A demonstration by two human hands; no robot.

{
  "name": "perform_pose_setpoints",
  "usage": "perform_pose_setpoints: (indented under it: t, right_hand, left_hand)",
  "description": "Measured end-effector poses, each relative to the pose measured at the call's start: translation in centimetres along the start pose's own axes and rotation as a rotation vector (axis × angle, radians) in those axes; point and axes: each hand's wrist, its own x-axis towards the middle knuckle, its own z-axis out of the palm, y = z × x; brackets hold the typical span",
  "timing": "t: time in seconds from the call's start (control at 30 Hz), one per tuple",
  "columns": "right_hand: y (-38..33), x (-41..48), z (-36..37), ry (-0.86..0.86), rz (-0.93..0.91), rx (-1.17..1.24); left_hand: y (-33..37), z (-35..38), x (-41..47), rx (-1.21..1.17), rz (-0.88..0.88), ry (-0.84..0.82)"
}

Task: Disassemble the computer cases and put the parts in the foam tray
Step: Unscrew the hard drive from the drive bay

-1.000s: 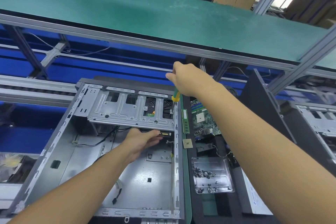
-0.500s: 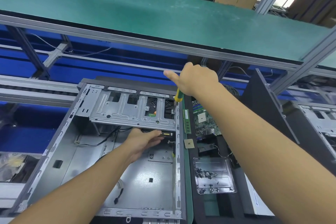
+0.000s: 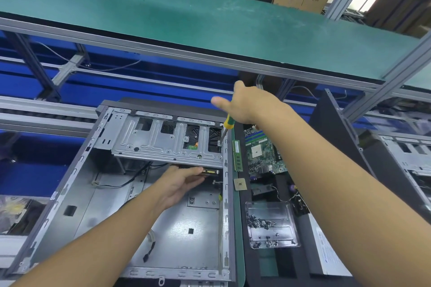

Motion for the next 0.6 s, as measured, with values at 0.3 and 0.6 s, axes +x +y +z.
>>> perform_pose_setpoints:
  t: [0.3,0.6]
  right_hand:
    - [-0.4,-0.1,-1.0,-0.088,-0.174,0.1]
    - [-0.6,0.0,-0.1,0.081,-0.161,-0.042]
  left_hand:
    - [0.0,0.0,0.3,0.159,0.002,0.009]
    - [2.0,-0.3,-3.0,0.733,-0.181,0.006]
